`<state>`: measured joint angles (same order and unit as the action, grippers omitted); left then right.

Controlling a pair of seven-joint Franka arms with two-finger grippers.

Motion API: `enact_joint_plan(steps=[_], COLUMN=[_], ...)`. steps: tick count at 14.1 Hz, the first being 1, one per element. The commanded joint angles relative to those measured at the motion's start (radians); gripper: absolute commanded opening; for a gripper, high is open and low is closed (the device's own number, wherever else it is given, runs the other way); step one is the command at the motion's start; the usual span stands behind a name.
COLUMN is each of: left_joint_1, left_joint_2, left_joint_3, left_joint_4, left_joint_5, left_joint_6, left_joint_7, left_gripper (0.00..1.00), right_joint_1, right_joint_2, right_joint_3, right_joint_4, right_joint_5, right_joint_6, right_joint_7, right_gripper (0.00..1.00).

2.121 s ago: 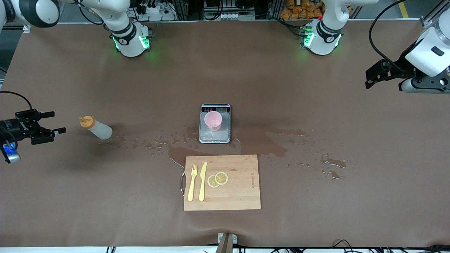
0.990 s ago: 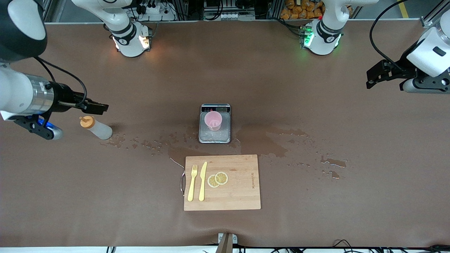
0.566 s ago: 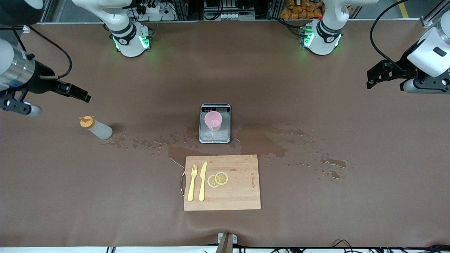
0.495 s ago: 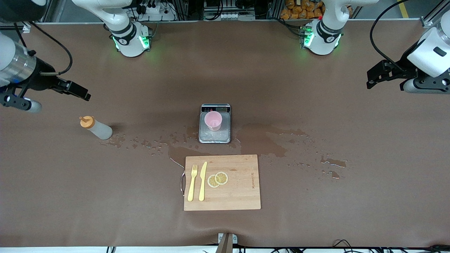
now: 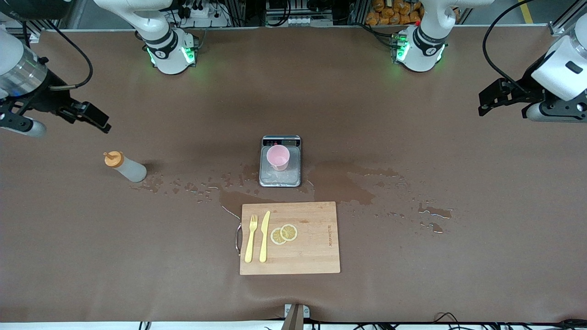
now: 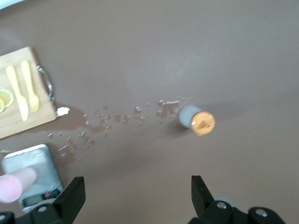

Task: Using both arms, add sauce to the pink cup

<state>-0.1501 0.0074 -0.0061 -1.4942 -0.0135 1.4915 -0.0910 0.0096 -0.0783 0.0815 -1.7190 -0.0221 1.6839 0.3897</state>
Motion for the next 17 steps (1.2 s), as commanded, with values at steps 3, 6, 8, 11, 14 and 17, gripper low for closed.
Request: enact_joint_plan(steps=[3,6,8,11,14,17], left_joint_1=[0.004,0.004,0.004,0.004,0.004,0.004], left_joint_2=[-0.001,-0.001,0.0,0.0,0.0,0.002], left_joint_3=[0.002,0.002,0.002,0.002,0.002,0.002], left_joint_4=[0.005,0.005,0.005,0.005,0.005,0.005], left_joint_5=[-0.01,-0.01,-0.01,-0.008,-0.008,-0.008], left_joint_6=[-0.002,-0.002,-0.002,-0.002,-0.002,-0.002], left_joint_7=[0.007,0.008,0.008,0.008,0.008,0.011], left_gripper=[1.0,1.0,1.0,1.0,1.0,1.0], right_joint_1=[-0.02,-0.017,-0.017,-0.016,-0.016,-0.016], right_joint_2=[0.034,0.035,0.035,0.037,0.037,0.037], right_joint_3=[0.011,0.011,0.011,0.011,0.011,0.011], right_joint_4=[0.036,0.039,0.039,0.039,0.038,0.038], right_joint_5=[-0.055,-0.05,-0.05,-0.05,-0.051,-0.05], right_joint_6=[0.011,0.01,0.008,0.008,0.005,0.008], right_joint_7=[-0.017,-0.008,-0.009,-0.009,-0.009,-0.011], right_gripper=[1.0,1.0,1.0,1.0,1.0,1.0])
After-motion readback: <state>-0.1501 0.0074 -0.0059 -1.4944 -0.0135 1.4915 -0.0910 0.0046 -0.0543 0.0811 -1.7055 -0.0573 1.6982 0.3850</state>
